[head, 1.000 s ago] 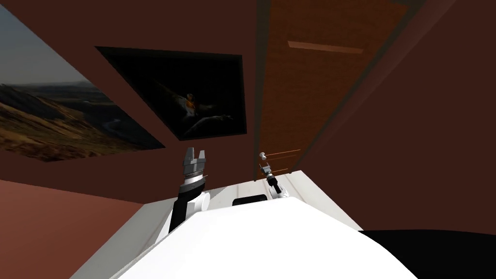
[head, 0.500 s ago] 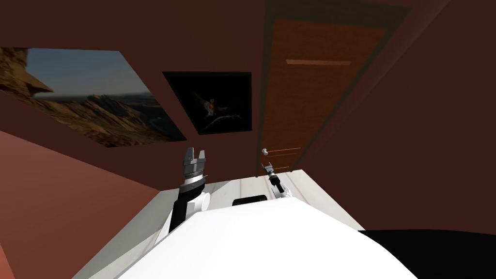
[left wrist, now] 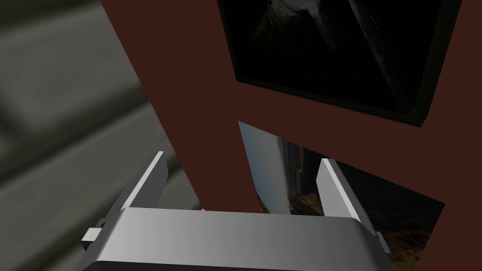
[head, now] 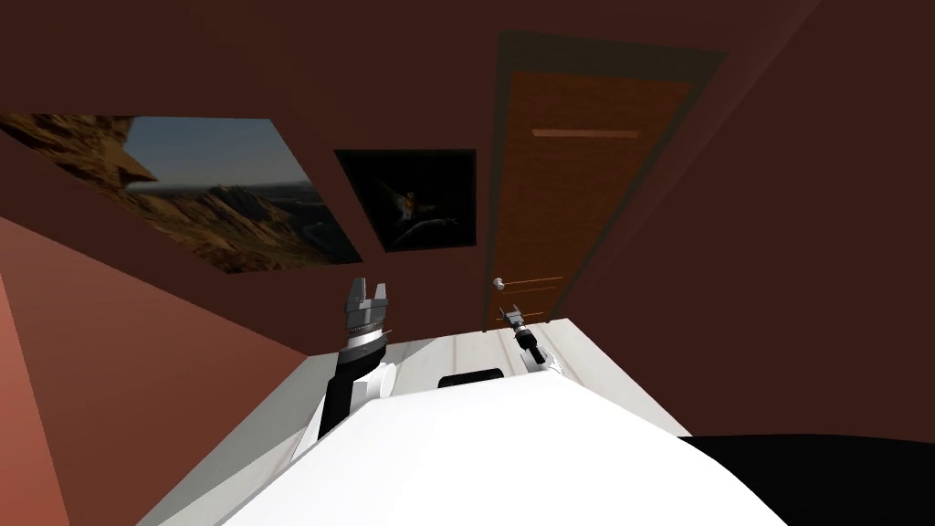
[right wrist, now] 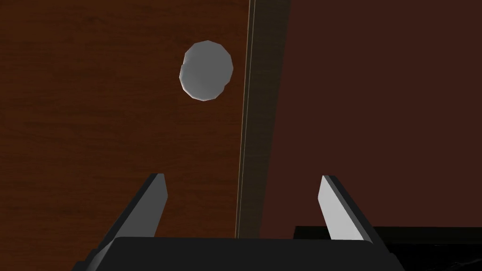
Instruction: Pull the door open
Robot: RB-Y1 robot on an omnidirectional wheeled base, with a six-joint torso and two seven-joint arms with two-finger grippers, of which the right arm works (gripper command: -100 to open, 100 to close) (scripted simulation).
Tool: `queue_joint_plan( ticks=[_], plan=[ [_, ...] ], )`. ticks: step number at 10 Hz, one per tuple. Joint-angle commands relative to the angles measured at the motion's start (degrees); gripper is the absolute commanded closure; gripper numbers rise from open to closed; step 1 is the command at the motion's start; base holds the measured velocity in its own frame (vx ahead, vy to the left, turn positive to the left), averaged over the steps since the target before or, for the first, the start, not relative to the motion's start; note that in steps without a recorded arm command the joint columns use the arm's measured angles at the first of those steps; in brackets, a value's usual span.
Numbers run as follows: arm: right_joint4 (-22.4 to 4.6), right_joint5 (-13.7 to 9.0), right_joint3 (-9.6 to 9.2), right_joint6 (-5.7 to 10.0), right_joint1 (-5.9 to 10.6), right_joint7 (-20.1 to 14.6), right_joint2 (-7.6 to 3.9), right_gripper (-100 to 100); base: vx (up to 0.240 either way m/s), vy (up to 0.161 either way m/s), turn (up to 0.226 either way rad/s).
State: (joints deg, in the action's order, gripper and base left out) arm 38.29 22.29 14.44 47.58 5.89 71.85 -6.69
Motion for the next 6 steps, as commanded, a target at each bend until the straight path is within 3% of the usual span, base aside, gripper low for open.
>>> queue_joint_plan(
  ticks=[1, 4, 6],
  plan=[
    [-1.2, -0.3, 0.62, 1.04, 0.51, -0.8, -0.38, -100, 0.127, -0.063, -0.078],
    [-1.4, -0.4, 0.84, 1.33, 0.51, -1.2, -0.35, -100, 0.134, -0.052, -0.047],
    [-2.0, -1.8, 3.35, 1.01, 0.75, -0.3, -0.69, -100, 0.056, -0.023, 0.32]
  ],
)
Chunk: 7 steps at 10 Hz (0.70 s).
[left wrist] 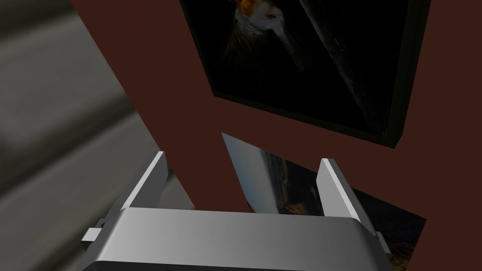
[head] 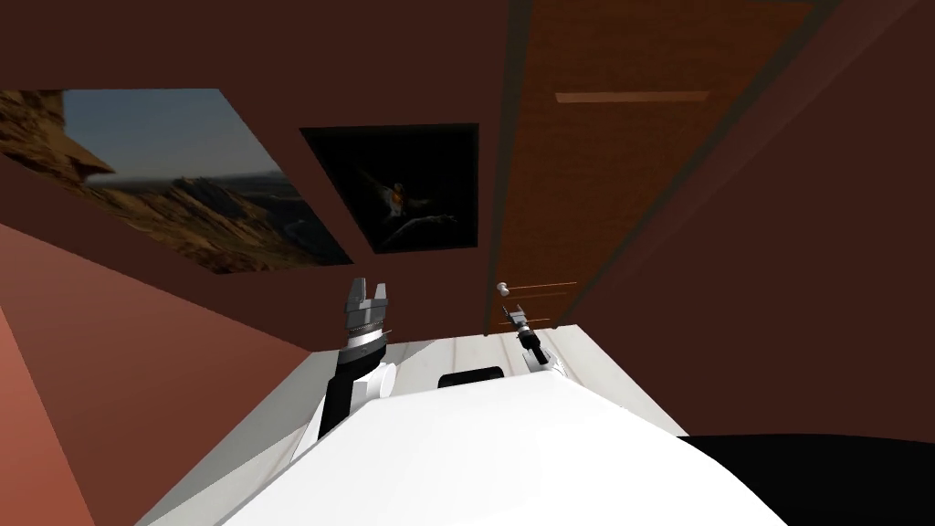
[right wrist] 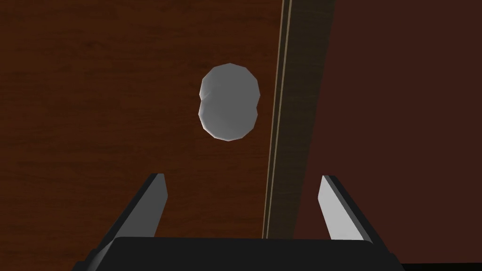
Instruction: Pull the door open
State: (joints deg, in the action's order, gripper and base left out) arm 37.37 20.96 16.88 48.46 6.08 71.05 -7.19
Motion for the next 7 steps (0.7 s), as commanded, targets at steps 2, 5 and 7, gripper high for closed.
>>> queue_joint_plan(
  ticks=[2, 5, 7],
  plan=[
    [-1.3, -1.0, 1.67, 0.01, 0.63, 0.9, -0.28, -100, 0.045, -0.021, 0.136],
    [-2.2, -2.9, 5.21, -0.5, 0.95, 2.4, -0.74, -100, 0.054, -0.026, 0.243],
    [-2.9, -4.5, 7.96, -0.91, 1.21, 3.6, -1.1, -100, 0.077, -0.056, 0.335]
  ],
)
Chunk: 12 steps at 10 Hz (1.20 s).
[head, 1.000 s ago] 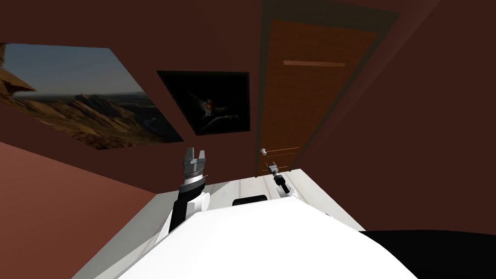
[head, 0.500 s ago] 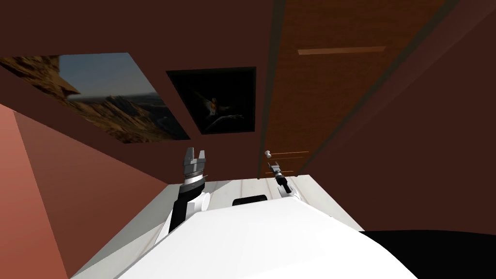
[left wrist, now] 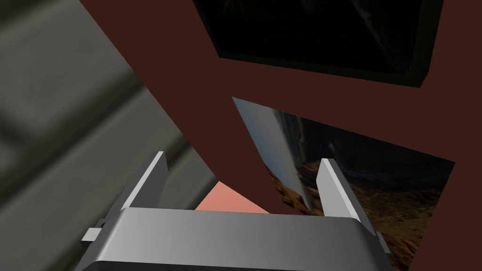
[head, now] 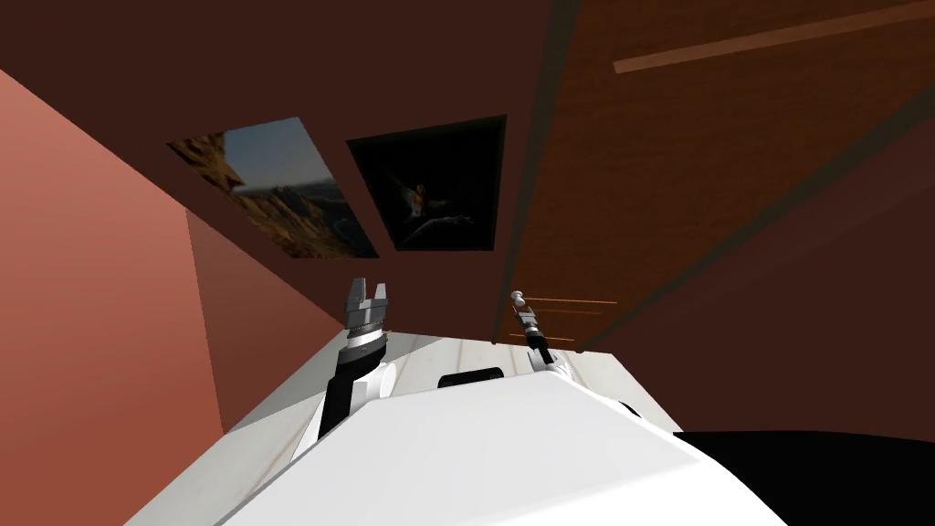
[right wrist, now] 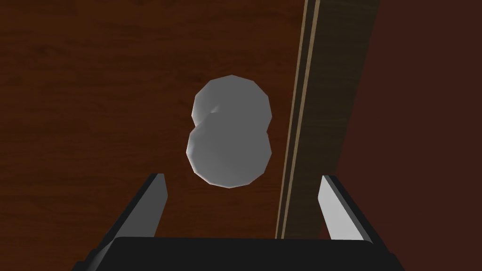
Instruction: Pull the door open
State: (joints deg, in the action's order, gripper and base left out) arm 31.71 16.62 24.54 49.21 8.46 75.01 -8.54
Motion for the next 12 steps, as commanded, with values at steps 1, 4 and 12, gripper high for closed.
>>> queue_joint_plan(
  ticks=[1, 4, 12],
  plan=[
    [2.8, -0.1, 0.3, -1.65, -1.17, -0.3, 0.25, -100, 0.048, -0.04, 0.052],
    [2.2, -1.5, 2.7, -2.01, -0.94, 0.7, -0.06, -100, 0.034, -0.029, 0.185],
    [2.2, -2.4, 4.27, -2.4, -0.93, 1.4, -0.17, 100, 0.015, -0.017, 0.062]
  ],
)
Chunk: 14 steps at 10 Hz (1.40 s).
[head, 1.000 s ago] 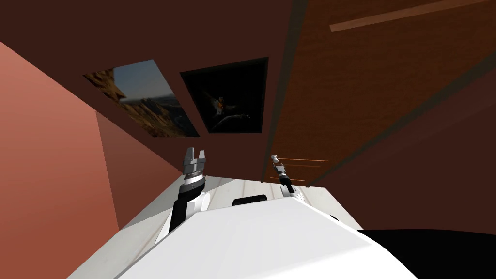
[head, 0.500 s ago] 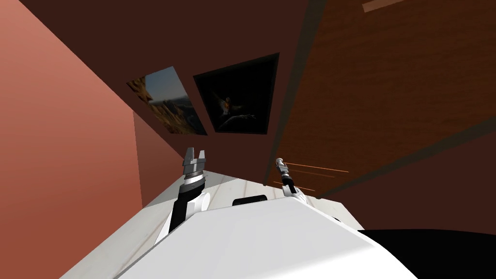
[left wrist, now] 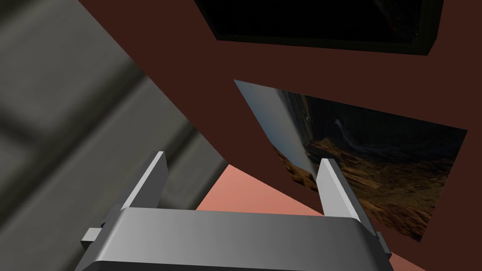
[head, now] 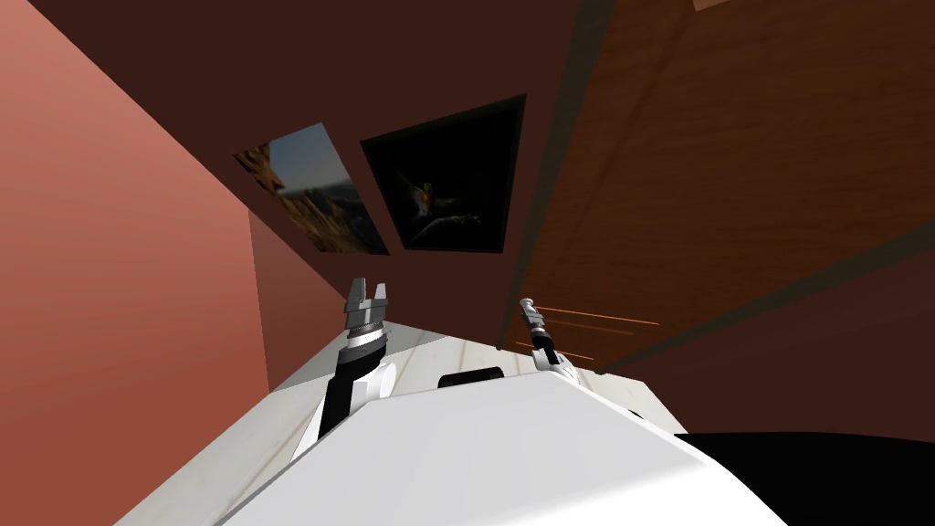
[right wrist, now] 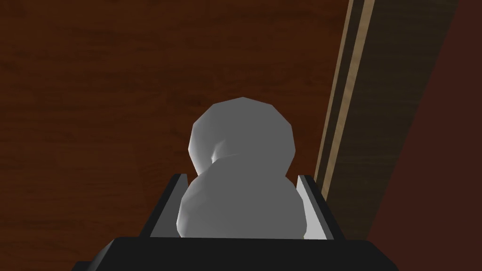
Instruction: Pull the door open
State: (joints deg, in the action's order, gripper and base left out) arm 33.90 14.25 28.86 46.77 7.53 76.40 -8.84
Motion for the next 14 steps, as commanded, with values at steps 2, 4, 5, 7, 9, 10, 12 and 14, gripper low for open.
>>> queue_joint_plan(
  ticks=[2, 4, 5, 7, 9, 10, 12, 14],
  plan=[
    [0.0, 0.0, -0.05, 0.04, -0.01, 0.0, 0.12, 100, 0.0, 0.0, 0.0],
    [-0.1, -0.7, -0.29, 0.04, -0.02, -2.5, -0.11, 100, -0.023, -0.011, 0.043],
    [-0.1, -1.0, -0.37, 0.06, -0.03, -3.3, -0.14, 100, -0.034, -0.007, 0.031],
    [-0.2, -1.7, -0.67, 0.11, -0.04, -5.9, -0.27, 100, -0.042, -0.011, 0.045],
    [-0.3, -2.3, -0.86, 0.15, -0.05, -7.6, -0.35, 100, -0.032, -0.008, 0.031],
    [-0.3, -2.6, -0.99, 0.17, -0.05, -8.7, -0.4, 100, -0.029, -0.003, 0.03],
    [-0.4, -3.3, -1.27, 0.22, -0.06, -11.3, -0.52, 100, -0.031, -0.01, 0.043],
    [-0.5, -4.1, -1.55, 0.27, -0.08, -13.8, -0.63, 100, -0.036, -0.012, 0.048]
  ],
)
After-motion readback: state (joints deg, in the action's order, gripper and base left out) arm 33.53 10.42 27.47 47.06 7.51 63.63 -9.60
